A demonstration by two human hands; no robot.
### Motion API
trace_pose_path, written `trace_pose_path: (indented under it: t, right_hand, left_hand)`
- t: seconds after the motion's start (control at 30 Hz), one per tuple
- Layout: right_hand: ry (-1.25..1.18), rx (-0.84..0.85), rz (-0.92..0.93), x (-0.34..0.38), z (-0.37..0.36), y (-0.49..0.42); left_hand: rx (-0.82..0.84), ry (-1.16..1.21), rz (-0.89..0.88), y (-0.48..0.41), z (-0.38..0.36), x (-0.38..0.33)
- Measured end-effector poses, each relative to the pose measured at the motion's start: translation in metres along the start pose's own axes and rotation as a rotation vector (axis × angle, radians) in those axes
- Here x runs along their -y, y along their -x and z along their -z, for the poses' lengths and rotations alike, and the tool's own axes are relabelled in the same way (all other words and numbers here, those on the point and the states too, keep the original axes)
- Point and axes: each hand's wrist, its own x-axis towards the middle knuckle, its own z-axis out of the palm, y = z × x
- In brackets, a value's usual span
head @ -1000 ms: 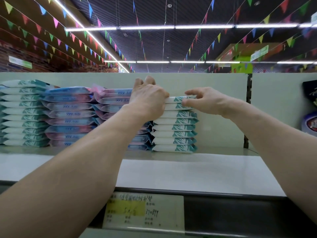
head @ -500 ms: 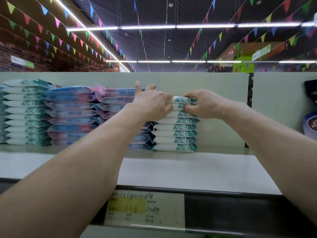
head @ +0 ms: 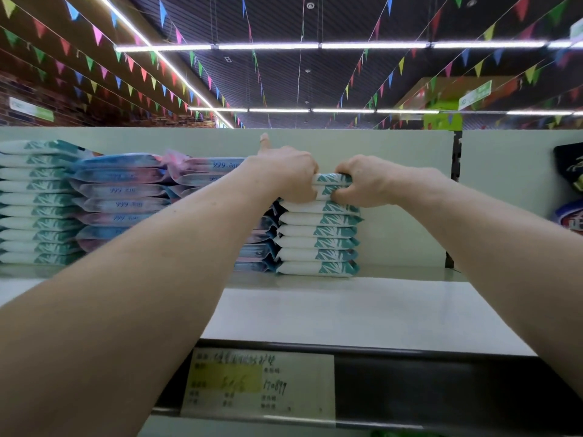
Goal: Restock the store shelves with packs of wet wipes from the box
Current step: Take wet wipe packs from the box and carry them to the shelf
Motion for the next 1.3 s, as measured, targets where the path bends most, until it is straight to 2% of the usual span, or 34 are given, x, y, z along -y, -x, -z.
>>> trace_pose_path:
  t: [0.2, 0.5, 0.63, 0.7, 0.8, 0.87, 1.13, 1.3]
  right_hand:
    - [0.019, 0.095, 0.023, 0.004, 0.007, -0.005]
    - [-0.025, 0.065, -0.009, 0.005, 0.001, -0.001]
    - [-0.176, 0.102, -0.109, -0.002, 0.010, 0.008]
    - [-0.244, 0.211, -0.218, -0.010, 0.009, 0.016]
    - [-0.163, 0.518, -0.368, -0.020, -0.008, 0.026]
    - [-0.094, 0.652, -0.385, -0.021, -0.024, 0.025]
    - [0.097, 0.514, -0.291, -0.009, -0.047, 0.019]
    - [0.264, 0.443, -0.202, 0.007, -0.023, 0.032]
  left_hand:
    - [0.024, 0.007, 0.012, -0.003, -0.002, -0.006]
    - [-0.016, 0.004, 0.021, -0.001, -0.009, -0.007]
    - [-0.013, -0.058, 0.010, 0.002, -0.006, -0.009]
    - [-0.016, -0.057, 0.009, 0.002, -0.006, -0.008]
    - [-0.023, -0.045, 0.011, 0.001, -0.007, -0.008]
    - [-0.029, -0.034, 0.012, 0.001, -0.008, -0.008]
    - [-0.056, -0.023, 0.026, 0.000, -0.014, -0.007]
    - [-0.068, -0.115, 0.032, 0.005, -0.014, -0.009]
